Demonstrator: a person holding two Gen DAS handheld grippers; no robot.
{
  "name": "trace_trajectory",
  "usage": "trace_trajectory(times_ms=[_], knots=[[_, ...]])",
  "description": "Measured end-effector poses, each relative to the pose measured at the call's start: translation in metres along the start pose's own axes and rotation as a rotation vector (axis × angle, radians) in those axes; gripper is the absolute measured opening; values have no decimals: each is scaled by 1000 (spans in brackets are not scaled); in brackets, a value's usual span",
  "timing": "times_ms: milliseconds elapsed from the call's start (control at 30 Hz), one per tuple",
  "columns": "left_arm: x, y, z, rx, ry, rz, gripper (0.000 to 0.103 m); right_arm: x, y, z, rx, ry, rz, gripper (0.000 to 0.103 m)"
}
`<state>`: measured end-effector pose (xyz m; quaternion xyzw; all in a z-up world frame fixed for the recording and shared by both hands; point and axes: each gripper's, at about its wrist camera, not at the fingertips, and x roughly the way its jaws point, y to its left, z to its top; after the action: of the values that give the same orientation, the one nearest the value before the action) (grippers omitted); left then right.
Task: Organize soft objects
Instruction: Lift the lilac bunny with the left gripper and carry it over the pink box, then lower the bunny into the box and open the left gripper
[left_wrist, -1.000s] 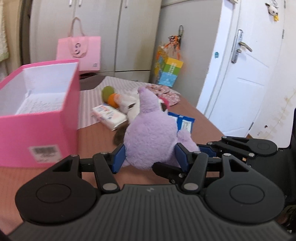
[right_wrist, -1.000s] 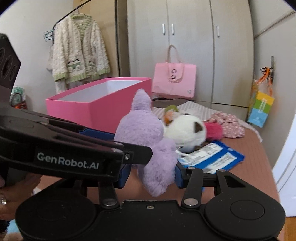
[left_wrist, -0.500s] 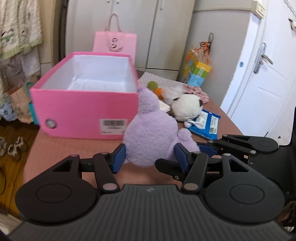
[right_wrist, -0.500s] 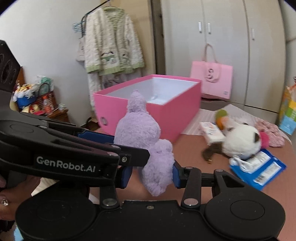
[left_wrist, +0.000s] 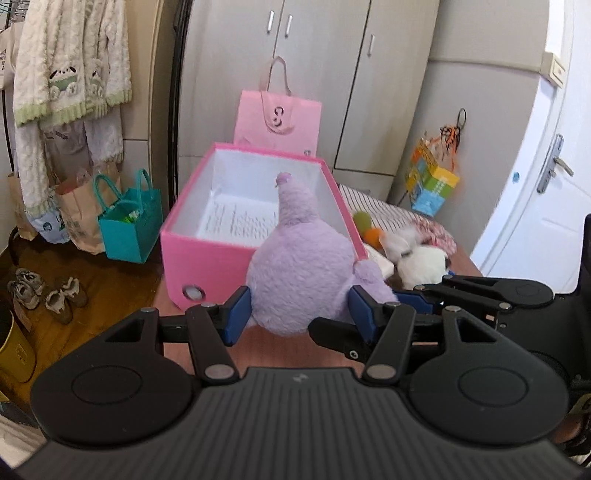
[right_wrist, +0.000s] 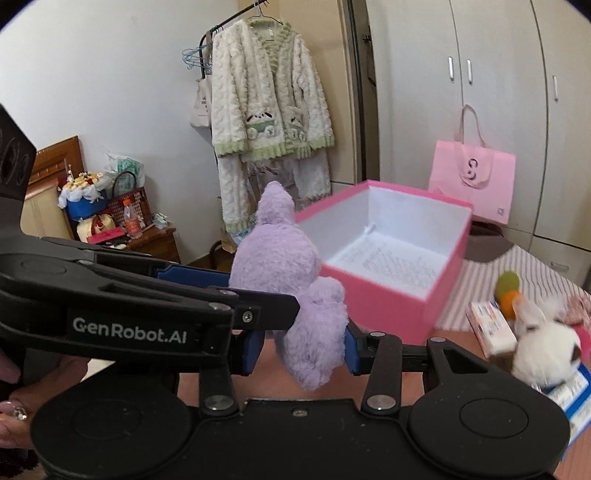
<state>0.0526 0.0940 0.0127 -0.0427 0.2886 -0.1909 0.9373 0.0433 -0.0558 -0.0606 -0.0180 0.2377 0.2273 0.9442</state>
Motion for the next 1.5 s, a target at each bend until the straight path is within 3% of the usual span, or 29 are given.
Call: trace_trajectory(times_ms=[333, 467, 733, 1133, 1433, 1500], knots=[[41, 20, 64, 3, -26, -14, 57, 33, -26, 52, 41, -28, -6, 49], [72, 27, 86, -13, -13, -16, 57, 61, -60, 75, 107, 23, 80, 49], [155, 48, 121, -148, 84, -46, 57, 116, -110, 101, 89, 72, 45, 49], [246, 80, 131, -326, 232, -24, 56, 200, -150, 121, -7, 252, 9, 49], [274, 91, 130, -395, 298, -50, 53, 231, -150, 127, -118, 330, -48, 49], [275, 93, 128, -406, 299, -42, 53, 235, -149, 127, -151, 336, -96, 49]])
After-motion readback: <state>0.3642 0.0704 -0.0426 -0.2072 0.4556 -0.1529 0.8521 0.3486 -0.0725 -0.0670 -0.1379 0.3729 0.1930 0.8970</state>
